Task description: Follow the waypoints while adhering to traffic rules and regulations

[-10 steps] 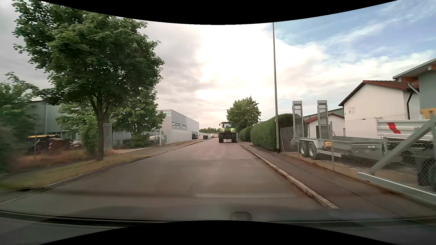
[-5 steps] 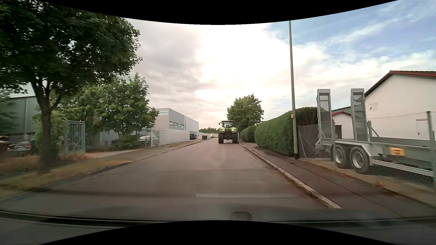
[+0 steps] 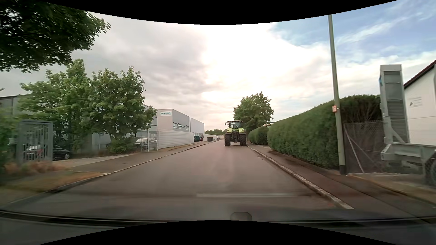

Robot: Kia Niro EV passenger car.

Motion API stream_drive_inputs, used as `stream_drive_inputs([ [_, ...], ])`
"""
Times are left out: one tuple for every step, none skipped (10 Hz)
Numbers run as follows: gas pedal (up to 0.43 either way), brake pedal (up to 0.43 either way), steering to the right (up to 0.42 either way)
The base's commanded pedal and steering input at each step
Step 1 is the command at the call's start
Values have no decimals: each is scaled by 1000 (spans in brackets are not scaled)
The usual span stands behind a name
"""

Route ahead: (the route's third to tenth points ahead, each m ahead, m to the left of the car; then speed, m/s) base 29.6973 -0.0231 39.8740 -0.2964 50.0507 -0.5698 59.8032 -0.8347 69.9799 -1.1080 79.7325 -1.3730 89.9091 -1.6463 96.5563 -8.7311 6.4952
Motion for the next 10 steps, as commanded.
stream_drive_inputs([
  [130,0,-63],
  [130,0,-62],
  [130,0,-60],
  [130,0,-59],
  [130,0,-60],
  [130,0,-59],
  [138,0,-59],
  [138,0,-59],
  [138,0,-58],
  [138,0,-58],
])
